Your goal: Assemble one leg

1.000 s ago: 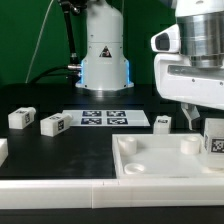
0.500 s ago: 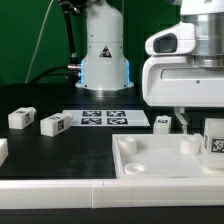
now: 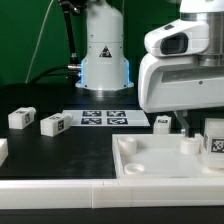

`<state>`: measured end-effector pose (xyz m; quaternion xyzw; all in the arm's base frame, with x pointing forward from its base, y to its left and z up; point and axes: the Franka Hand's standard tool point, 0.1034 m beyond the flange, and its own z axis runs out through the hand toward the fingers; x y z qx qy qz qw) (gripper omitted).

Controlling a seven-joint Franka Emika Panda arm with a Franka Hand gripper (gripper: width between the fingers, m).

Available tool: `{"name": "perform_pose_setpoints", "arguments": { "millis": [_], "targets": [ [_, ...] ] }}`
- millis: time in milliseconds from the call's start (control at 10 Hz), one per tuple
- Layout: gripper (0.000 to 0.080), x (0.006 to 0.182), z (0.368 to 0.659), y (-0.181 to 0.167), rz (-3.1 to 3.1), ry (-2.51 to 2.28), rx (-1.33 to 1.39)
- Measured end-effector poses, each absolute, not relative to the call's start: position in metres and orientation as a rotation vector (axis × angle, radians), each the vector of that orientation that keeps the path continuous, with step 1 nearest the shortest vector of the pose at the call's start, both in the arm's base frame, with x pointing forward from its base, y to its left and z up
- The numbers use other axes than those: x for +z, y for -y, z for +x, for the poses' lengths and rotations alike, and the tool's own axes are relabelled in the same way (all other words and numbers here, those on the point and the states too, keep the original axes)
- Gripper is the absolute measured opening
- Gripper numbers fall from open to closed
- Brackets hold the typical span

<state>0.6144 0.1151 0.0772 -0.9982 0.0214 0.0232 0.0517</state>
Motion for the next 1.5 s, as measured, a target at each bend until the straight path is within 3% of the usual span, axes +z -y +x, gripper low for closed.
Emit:
{"name": "perform_pose_setpoints", "arguments": {
  "millis": [100,200,500,1500],
  "targets": [
    [0.0398,0.0772,0.6144,-0.1152,-3.036,-0.076,0.071],
    [0.029,0.0772,0.6143,-0.1154,-3.035,-0.12,0.074],
    [0.029,0.0772,0.6142,-0.1162,-3.025,-0.268,0.082],
    [0.0291,0.0758,0.6181,-0.1251,-2.318,-1.912,0.107]
  ]
}}
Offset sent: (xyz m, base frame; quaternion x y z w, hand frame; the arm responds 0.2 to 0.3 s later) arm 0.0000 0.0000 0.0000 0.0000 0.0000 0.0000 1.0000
